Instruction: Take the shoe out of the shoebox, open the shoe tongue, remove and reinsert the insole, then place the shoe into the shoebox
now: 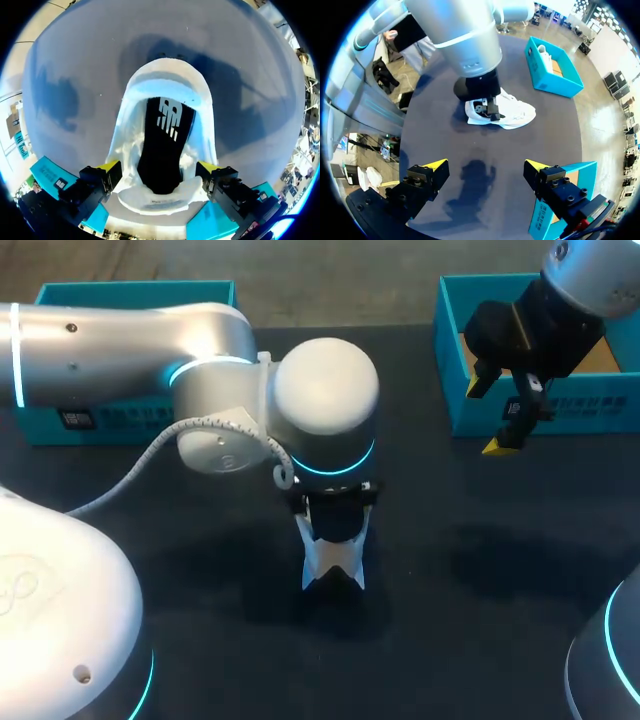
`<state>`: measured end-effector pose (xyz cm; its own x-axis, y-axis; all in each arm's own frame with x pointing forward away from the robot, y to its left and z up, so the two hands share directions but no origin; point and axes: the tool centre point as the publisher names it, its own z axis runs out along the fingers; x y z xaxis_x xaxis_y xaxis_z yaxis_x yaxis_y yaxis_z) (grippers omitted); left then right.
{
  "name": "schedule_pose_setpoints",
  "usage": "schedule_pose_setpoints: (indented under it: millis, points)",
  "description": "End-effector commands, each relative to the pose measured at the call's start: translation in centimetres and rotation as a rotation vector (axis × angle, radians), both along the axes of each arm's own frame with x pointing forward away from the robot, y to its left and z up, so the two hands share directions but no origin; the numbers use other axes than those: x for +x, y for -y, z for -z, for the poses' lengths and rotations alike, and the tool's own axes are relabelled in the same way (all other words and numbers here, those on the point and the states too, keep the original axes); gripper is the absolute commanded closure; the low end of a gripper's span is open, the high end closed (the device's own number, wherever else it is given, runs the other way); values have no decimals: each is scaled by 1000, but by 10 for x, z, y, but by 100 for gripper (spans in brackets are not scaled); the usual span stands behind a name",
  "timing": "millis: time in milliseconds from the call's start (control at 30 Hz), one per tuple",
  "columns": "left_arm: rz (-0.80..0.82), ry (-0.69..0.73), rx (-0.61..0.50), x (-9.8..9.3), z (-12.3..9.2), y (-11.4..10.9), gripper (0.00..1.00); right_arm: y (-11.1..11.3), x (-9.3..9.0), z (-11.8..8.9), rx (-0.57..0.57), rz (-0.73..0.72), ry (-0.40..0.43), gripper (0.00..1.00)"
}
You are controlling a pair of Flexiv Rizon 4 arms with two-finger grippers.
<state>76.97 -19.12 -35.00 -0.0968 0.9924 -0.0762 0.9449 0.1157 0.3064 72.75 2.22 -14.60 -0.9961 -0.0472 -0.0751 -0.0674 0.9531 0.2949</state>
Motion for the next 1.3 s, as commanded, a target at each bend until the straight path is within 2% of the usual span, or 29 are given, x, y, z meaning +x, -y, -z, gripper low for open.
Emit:
schedule_pose_setpoints:
  millis: [33,233,500,800,967,1033,1067,1100,1233,1300]
  points:
    - [3,-6,-14,-1,-11,-8,0,-1,1,1,-3,1,-2,0]
    - [-1,-15,-17,7,-17,-11,0,-1,1,1,-3,1,-2,0]
    - [11,-36,-71,17,-46,-12,0,-1,1,1,-3,1,-2,0]
    - [-5,-59,-116,41,-79,-17,0,-1,1,1,-3,1,-2,0]
    - [4,-65,-74,55,-81,-12,0,-1,1,1,-3,1,-2,0]
    - [14,-83,-56,58,-78,-7,23,-1,1,1,-3,1,-2,0]
    - [17,-83,-47,60,-76,-6,41,-1,1,1,-3,1,-2,0]
    - [25,-93,-38,61,-73,-4,53,-1,1,1,-3,1,-2,0]
    - [40,-127,-11,61,-60,2,65,-1,1,1,-3,1,-2,0]
    - [41,-137,-8,59,-54,2,67,-1,1,1,-3,1,-2,0]
